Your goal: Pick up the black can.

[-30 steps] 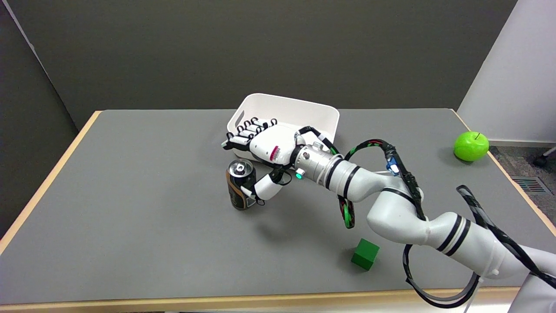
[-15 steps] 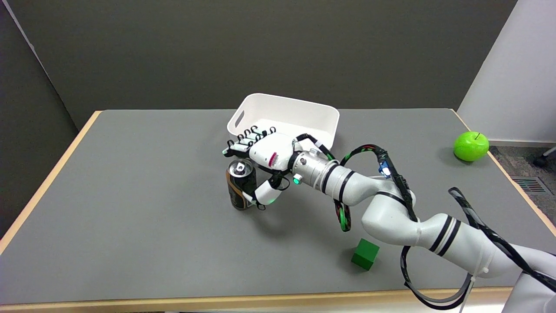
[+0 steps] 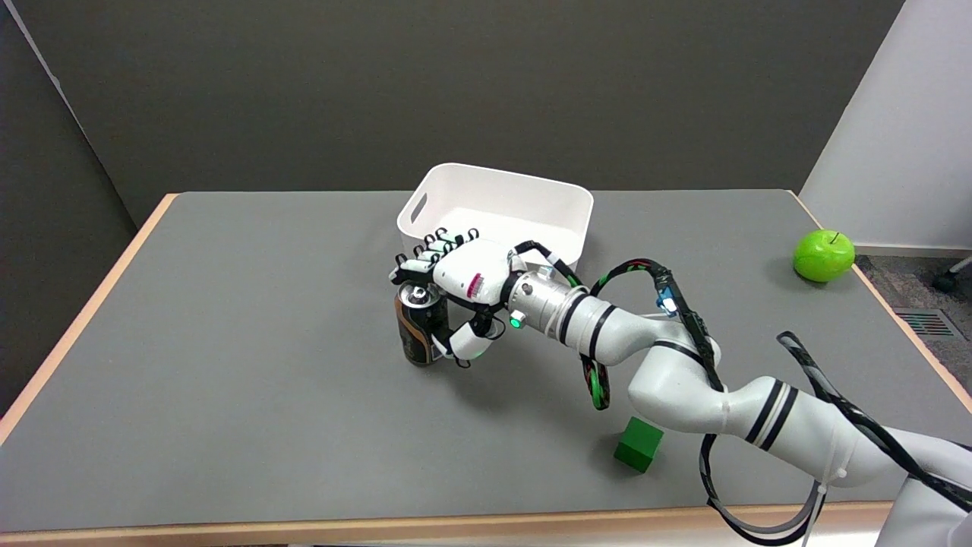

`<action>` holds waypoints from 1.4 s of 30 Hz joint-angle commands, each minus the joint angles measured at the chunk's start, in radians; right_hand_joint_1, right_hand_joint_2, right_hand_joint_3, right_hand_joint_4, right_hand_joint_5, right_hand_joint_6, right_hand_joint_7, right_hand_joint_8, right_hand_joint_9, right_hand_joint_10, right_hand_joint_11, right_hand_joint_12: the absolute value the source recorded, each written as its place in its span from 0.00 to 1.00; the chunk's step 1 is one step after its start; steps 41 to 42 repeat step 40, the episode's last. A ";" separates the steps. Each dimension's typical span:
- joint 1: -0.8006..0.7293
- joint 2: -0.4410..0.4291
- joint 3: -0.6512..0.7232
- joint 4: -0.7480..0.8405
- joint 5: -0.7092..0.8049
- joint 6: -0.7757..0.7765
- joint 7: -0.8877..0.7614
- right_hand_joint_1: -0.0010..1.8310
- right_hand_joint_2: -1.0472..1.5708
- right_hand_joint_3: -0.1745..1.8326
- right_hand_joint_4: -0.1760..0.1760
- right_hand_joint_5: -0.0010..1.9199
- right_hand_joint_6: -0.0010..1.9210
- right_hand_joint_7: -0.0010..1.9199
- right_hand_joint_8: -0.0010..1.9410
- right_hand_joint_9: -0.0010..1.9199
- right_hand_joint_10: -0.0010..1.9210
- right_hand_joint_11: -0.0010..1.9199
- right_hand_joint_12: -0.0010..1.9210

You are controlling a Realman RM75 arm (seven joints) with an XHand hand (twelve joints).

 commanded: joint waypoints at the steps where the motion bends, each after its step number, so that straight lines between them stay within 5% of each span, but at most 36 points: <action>1: 0.002 -0.004 -0.009 -0.021 -0.004 0.053 -0.002 0.50 0.69 0.58 0.77 0.18 0.40 0.23 0.28 0.13 0.34 0.04 0.57; 8: 0.004 -0.004 -0.002 -0.018 -0.004 0.064 -0.004 0.52 0.71 0.55 0.92 0.21 0.58 0.31 0.42 0.17 0.36 0.05 0.58; 9: 0.004 -0.004 -0.002 -0.017 -0.005 0.064 -0.004 0.51 0.74 0.50 0.94 0.23 0.62 0.31 0.43 0.17 0.37 0.05 0.58; 10: 0.004 -0.004 0.000 -0.015 -0.006 0.064 -0.004 0.46 0.81 0.35 0.97 0.26 0.75 0.32 0.45 0.17 0.38 0.06 0.59; 11: 0.004 -0.004 0.002 -0.013 -0.006 0.064 -0.004 0.44 0.87 0.22 0.93 0.29 0.86 0.32 0.49 0.18 0.40 0.06 0.60; 13: 0.004 -0.004 0.012 -0.005 -0.006 0.065 -0.004 0.61 0.88 0.16 0.28 0.27 0.93 0.36 0.70 0.18 0.42 0.06 0.59; 42: 0.141 -0.005 0.254 0.135 -0.006 0.108 -0.420 0.61 0.87 0.17 0.29 0.30 0.91 0.36 0.69 0.19 0.43 0.08 0.64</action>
